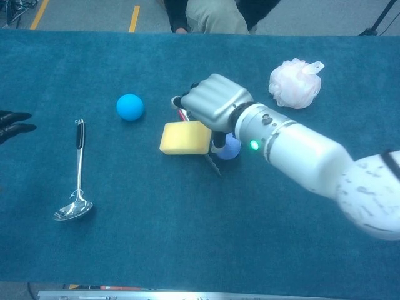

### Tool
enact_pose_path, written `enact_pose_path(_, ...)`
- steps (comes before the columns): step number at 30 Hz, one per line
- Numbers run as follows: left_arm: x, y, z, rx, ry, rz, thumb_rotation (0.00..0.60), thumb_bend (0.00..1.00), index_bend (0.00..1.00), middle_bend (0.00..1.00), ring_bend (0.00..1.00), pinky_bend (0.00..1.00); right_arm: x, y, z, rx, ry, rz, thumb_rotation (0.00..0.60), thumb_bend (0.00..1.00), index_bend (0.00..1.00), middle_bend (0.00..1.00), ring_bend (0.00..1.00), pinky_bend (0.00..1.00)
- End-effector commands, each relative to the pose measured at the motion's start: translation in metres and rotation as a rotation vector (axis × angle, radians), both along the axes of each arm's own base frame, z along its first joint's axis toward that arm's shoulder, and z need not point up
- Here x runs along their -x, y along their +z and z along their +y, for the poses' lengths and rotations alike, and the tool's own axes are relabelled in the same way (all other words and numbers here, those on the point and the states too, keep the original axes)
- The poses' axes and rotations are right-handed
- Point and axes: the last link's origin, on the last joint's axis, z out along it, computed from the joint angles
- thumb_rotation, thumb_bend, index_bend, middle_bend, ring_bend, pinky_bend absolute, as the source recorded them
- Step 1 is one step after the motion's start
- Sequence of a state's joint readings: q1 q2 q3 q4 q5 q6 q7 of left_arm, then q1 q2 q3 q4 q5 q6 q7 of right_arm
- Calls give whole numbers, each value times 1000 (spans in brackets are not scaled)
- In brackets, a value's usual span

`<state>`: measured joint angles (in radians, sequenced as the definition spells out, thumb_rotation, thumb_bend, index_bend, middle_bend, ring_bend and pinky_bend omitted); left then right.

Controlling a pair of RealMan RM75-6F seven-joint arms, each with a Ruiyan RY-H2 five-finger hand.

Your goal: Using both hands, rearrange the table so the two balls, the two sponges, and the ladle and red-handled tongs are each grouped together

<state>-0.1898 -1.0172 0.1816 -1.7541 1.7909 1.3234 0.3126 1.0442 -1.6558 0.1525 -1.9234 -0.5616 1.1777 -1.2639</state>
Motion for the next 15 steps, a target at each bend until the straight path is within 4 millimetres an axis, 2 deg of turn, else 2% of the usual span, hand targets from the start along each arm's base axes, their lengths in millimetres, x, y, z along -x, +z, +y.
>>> enact_pose_path(1,1,1,-2,1,4,1,600,223,0,0,0,34,-1,-9,-3,7,-5,18,600,0,157,244,161,361)
enact_pose_path(8,5,4,-6,0,21,3,600,223,0,0,0,34,-6,-27,-4,-12,-26,26,600,0,157,244,160,361)
enact_pose_path(15,7,5,-7,1,29,1,600,223,0,0,0,34,-8,-33,-1,-12,-24,44,600,0,157,245,161,361)
